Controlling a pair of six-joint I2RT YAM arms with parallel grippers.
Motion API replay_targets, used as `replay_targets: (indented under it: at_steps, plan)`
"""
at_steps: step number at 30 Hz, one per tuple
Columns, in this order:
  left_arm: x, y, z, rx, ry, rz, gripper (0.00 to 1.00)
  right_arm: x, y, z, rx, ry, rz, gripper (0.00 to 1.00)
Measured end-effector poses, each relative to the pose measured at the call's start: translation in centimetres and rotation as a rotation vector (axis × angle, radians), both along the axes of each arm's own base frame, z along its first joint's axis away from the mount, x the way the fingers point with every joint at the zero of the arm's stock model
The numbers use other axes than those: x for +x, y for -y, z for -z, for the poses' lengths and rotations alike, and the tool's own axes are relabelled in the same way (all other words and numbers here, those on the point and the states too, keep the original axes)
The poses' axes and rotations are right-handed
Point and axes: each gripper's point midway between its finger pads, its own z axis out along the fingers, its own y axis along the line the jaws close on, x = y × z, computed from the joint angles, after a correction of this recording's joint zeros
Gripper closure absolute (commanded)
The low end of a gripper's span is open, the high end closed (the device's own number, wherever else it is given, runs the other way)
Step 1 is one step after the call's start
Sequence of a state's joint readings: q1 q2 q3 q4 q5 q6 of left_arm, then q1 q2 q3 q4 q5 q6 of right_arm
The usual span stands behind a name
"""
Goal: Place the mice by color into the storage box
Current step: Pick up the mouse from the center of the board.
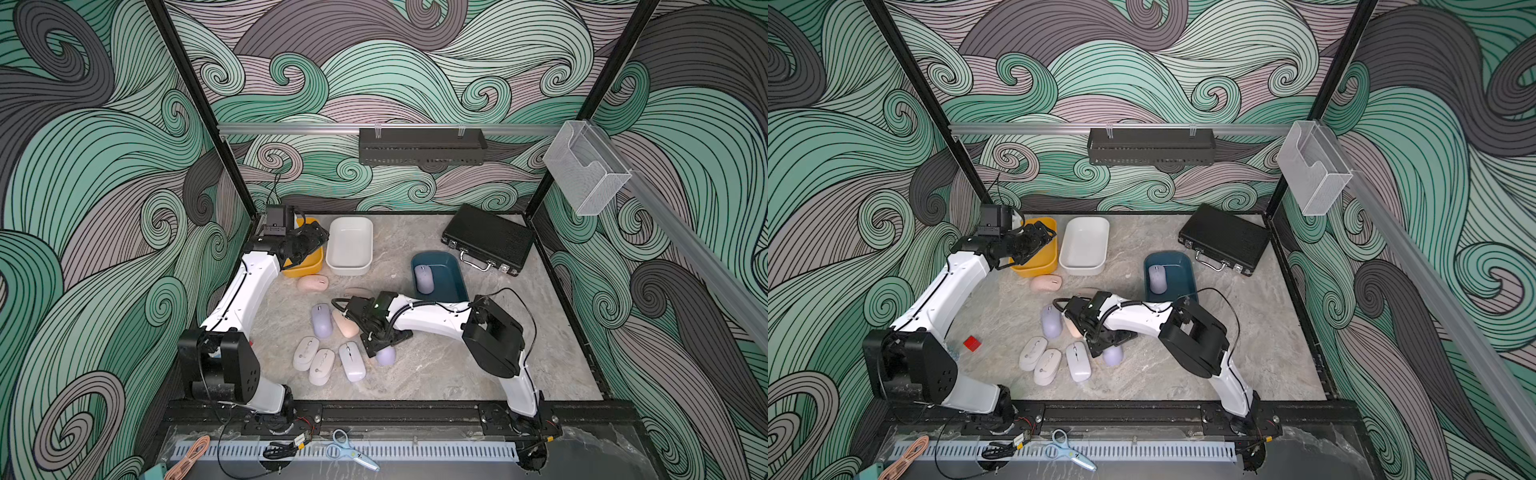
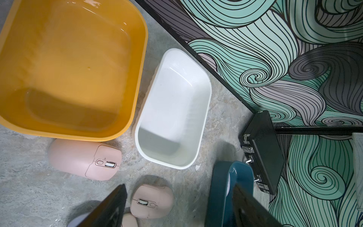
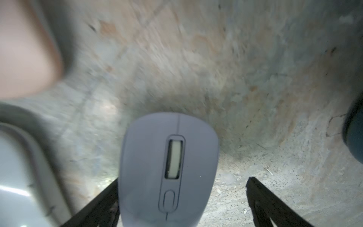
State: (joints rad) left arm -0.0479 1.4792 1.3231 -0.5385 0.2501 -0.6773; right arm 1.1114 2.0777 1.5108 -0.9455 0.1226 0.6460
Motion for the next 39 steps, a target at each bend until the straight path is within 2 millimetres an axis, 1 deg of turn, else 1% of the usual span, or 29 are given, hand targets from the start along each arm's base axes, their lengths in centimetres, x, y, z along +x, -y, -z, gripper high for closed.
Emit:
replay_targets:
  at_steps: [2, 4, 10, 13, 16, 19, 21, 24, 27, 31, 34, 37, 39]
  plan:
    - [0.0, 0.1, 0.0, -0.008, -0.001, 0.002, 0.17, -0.4, 0.4, 0.0, 0.008, -0.010, -0.009, 0.19]
    - [0.0, 0.2, 0.0, -0.014, -0.003, 0.003, 0.17, -0.6, 0.4, -0.4, 0.025, -0.016, -0.017, 0.22]
    - [0.0, 0.3, 0.0, -0.021, -0.004, 0.008, 0.17, -0.5, -0.9, -0.6, 0.081, -0.017, -0.055, 0.27]
    - [0.0, 0.3, 0.0, -0.022, -0.005, 0.009, 0.17, -0.3, -1.1, -0.5, 0.096, -0.018, -0.062, 0.32]
    - [0.0, 0.3, 0.0, -0.023, -0.005, 0.009, 0.17, 0.0, -1.1, -0.2, 0.107, -0.023, -0.058, 0.46]
    - [0.0, 0.3, 0.0, -0.023, -0.005, 0.010, 0.17, 0.2, -1.2, -0.2, 0.116, -0.020, -0.064, 0.53]
    - [-0.1, 0.4, 0.0, -0.025, -0.005, 0.012, 0.17, 0.3, -1.2, -0.3, 0.119, -0.016, -0.066, 0.55]
    - [-0.1, 0.5, 0.0, -0.029, -0.006, 0.015, 0.17, 0.2, -1.1, -0.6, 0.126, -0.010, -0.068, 0.54]
    - [-0.1, 0.6, 0.0, -0.036, -0.006, 0.020, 0.17, 0.5, -1.1, -1.8, 0.141, 0.016, -0.070, 0.54]
    - [-0.1, 0.8, -0.2, -0.048, -0.003, 0.028, 0.17, 1.6, -0.8, -4.5, 0.184, 0.067, -0.060, 0.54]
    - [0.0, 1.1, -0.3, -0.059, 0.002, 0.037, 0.17, 3.1, 0.0, -6.9, 0.217, 0.114, -0.041, 0.54]
    - [0.1, 1.3, -0.3, -0.074, 0.004, 0.047, 0.17, 5.3, 1.3, -9.4, 0.240, 0.166, -0.009, 0.54]
    - [0.2, 1.6, 0.0, -0.090, -0.002, 0.055, 0.18, 7.3, 2.8, -10.9, 0.250, 0.202, 0.022, 0.54]
